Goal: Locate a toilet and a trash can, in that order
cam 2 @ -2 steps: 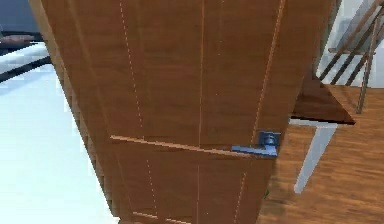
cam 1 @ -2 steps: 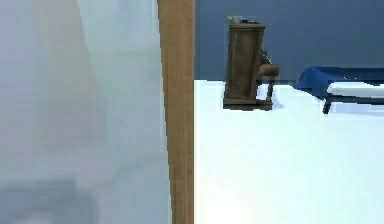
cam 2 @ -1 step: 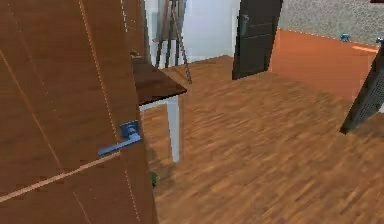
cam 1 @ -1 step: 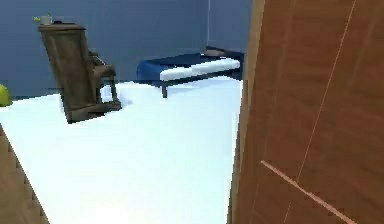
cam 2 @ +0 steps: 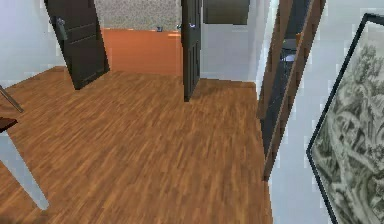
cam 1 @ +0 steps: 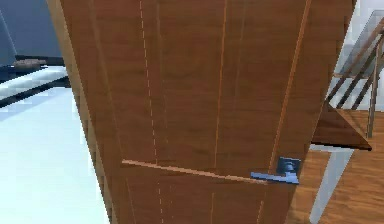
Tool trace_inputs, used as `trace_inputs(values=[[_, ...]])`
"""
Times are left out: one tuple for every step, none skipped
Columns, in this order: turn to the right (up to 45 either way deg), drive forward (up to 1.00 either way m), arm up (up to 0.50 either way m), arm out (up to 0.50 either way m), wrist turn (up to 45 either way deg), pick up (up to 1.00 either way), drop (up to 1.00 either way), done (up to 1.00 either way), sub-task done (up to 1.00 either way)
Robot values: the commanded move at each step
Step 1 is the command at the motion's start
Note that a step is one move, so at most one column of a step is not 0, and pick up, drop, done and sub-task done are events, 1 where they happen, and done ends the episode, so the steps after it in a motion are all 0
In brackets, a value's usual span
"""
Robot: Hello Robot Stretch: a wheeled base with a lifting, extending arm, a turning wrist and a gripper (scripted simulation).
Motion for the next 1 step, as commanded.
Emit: trace_inputs(values=[[15.0, 0.0, 0.0, 0.0, 0.0, 0.0, 0.0, 0.0, 0.0]])
